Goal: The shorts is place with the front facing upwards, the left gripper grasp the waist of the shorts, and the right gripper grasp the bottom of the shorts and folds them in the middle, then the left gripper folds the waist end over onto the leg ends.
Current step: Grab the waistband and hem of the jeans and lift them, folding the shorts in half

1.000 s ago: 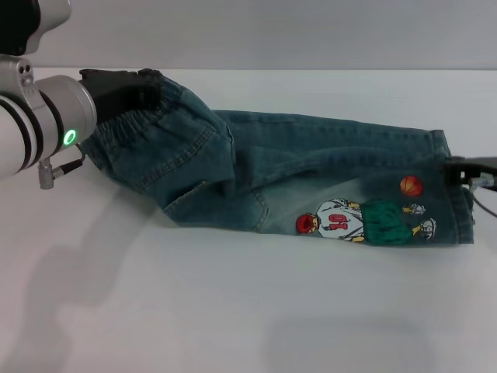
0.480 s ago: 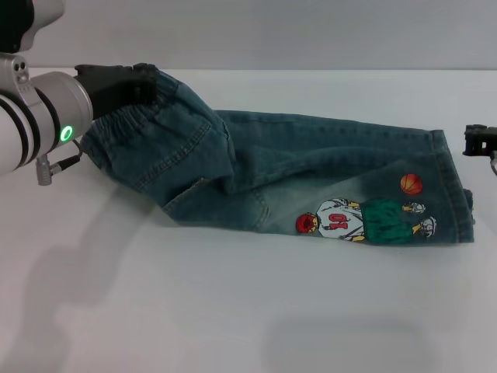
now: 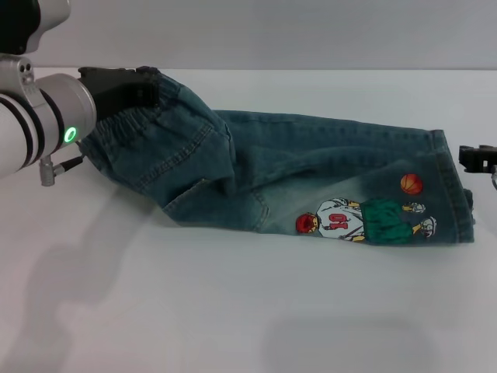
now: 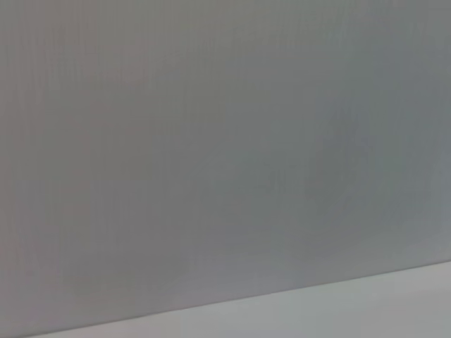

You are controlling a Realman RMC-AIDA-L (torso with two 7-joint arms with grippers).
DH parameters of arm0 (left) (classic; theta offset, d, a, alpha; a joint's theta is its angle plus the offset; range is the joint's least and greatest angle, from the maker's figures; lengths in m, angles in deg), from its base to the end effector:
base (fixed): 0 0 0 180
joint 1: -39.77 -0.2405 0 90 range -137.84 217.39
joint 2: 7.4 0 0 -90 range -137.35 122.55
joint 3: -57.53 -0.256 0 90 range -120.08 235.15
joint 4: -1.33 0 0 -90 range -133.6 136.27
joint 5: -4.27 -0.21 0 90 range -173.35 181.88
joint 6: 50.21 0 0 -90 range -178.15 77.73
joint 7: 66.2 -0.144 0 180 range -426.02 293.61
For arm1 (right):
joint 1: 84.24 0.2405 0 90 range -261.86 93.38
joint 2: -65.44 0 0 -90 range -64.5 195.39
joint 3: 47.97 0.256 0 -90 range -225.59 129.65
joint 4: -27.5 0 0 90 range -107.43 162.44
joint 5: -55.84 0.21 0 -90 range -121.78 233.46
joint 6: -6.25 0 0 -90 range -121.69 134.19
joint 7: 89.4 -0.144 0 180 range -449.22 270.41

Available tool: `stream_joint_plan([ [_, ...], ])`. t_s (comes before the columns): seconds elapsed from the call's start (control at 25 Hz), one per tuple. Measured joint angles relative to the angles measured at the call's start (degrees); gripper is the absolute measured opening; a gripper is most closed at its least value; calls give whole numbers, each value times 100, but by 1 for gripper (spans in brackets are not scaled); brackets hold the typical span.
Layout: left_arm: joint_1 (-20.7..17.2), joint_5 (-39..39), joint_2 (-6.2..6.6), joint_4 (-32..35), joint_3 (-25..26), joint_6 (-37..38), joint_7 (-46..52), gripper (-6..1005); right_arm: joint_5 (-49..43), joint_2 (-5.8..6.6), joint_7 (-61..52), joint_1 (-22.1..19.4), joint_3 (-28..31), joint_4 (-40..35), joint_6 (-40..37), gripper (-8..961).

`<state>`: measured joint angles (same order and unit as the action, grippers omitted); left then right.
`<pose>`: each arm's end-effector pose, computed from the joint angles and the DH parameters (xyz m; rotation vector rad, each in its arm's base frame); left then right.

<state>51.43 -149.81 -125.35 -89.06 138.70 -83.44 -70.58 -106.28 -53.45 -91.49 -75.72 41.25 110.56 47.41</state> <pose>-0.1769 0.3650 0.0133 -1.9878 -0.8855 -0.3536 0.2715 0.3488 0.0259 -1.7704 1.1840 0.0890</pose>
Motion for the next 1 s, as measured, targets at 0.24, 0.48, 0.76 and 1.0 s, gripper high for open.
stream_joint_plan([
  [0.24,46,1,0,20,-6,2,-2,39,-3,2,-46,44,31,-104,-4,240],
  [0.48,49,2,0,22,-2,2,-2,40,2,6,-46,283,8,-457,-24,434],
  [0.76,47,0,0,23,4,-9,-2,42,41,5,-45,536,-5,-812,-144,651],
  [1.0,47,0,0,19,4,-27,-2,43,95,1,-35,680,-19,-1062,-240,652],
])
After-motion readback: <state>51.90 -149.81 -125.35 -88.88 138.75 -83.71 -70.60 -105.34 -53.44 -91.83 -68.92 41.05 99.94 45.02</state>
